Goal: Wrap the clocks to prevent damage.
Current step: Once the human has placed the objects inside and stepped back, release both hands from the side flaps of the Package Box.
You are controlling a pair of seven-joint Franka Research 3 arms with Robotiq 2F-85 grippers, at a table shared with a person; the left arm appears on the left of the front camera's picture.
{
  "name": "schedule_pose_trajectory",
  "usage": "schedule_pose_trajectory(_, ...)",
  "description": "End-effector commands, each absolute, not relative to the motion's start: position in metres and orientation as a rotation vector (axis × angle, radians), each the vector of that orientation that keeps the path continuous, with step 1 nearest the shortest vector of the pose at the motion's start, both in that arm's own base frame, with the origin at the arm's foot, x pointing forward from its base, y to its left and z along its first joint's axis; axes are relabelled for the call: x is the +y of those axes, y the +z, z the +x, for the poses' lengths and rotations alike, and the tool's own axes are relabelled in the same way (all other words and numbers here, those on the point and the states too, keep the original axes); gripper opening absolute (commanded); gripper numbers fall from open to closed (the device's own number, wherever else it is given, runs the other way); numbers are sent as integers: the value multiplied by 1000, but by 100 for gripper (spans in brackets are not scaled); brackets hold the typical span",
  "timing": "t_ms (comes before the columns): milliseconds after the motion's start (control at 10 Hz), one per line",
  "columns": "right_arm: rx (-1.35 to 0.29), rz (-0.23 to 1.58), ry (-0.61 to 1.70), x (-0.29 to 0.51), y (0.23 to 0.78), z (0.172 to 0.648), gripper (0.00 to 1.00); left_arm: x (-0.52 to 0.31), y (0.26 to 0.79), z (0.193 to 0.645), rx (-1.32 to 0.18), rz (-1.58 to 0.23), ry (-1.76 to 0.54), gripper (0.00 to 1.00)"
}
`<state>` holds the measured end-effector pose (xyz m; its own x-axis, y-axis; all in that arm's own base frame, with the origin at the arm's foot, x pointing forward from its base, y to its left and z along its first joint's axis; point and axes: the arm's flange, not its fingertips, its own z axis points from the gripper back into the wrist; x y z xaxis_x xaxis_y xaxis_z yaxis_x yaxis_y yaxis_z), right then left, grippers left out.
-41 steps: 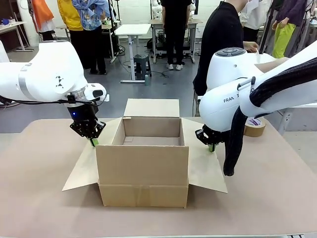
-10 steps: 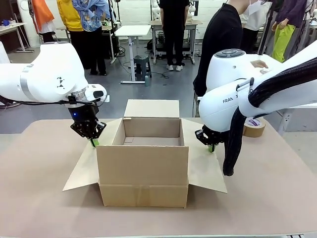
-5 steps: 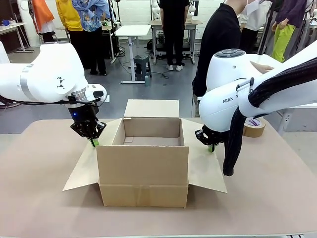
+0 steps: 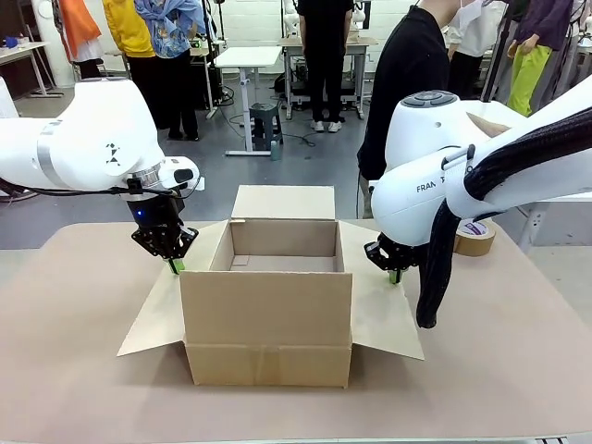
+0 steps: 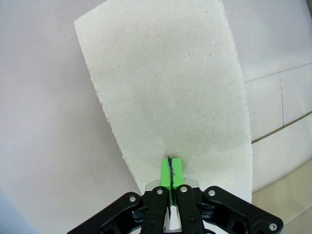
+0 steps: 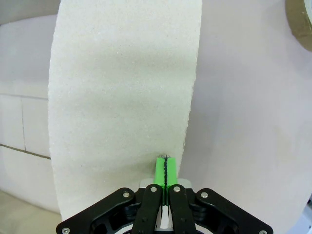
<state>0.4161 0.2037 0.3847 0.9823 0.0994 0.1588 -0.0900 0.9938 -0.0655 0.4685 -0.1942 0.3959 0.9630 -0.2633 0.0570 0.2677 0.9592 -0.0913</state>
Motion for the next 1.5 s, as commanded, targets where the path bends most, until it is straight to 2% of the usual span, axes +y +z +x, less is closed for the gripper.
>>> schedule_pose_trajectory(0, -163, -66, 98, 204, 384, 416, 1, -194, 395, 469, -43, -94, -264, 0)
schedule_pose_trajectory(1400, -163, -66, 98, 204, 384, 416, 1, -194, 395, 469, -43, -94, -264, 0)
